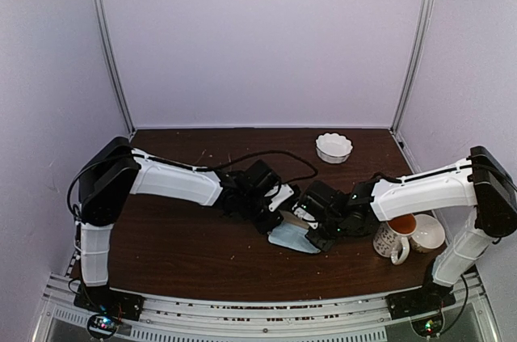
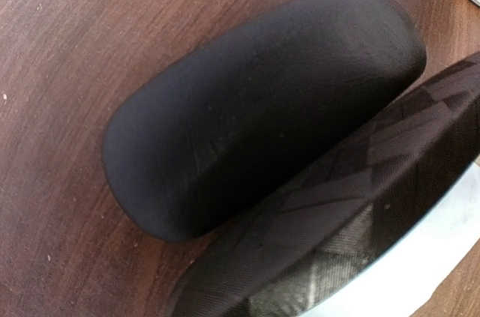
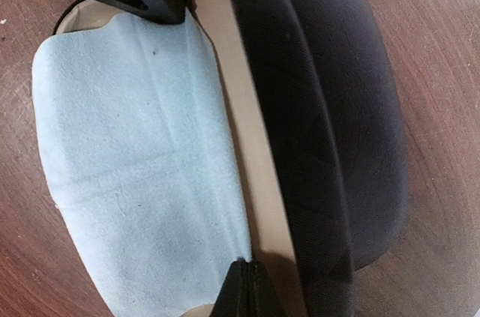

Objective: Organize the sunglasses
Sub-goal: Place the folded cleaning cloth in the sunglasses case, then pick up the sunglasses from the center of the board.

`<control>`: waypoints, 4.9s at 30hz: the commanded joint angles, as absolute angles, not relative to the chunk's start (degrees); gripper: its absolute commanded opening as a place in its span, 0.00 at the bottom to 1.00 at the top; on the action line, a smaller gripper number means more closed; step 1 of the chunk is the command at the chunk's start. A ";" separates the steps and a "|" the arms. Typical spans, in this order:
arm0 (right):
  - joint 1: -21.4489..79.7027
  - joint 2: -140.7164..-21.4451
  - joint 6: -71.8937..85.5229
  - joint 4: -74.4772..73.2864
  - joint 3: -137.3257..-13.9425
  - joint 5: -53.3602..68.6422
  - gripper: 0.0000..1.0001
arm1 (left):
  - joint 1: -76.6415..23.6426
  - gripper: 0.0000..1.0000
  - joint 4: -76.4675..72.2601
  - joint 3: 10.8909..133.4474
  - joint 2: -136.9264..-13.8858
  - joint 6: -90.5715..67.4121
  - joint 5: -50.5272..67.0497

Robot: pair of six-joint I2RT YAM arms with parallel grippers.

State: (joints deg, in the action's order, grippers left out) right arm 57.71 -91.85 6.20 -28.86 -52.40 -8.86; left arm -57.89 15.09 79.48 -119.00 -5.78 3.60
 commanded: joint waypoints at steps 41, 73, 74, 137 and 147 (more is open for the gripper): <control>60.37 -77.02 11.92 -33.93 -54.30 -10.16 0.35 | -60.17 0.32 20.43 71.76 -97.05 -8.78 -8.12; 54.62 -56.76 17.44 -18.03 -46.06 -22.52 1.00 | -45.26 0.95 35.60 62.14 -70.53 -44.90 -36.90; 54.29 -57.15 17.67 -18.75 -46.47 -22.78 1.00 | -44.66 0.94 36.88 62.78 -71.67 -48.48 -37.24; 53.52 -62.36 23.12 -24.77 -43.81 -22.85 1.00 | -27.38 0.41 34.53 88.53 -120.80 -84.26 -13.88; 53.50 -62.96 23.31 -24.51 -43.88 -22.46 1.00 | -27.38 0.06 35.48 87.13 -117.78 -83.12 -14.88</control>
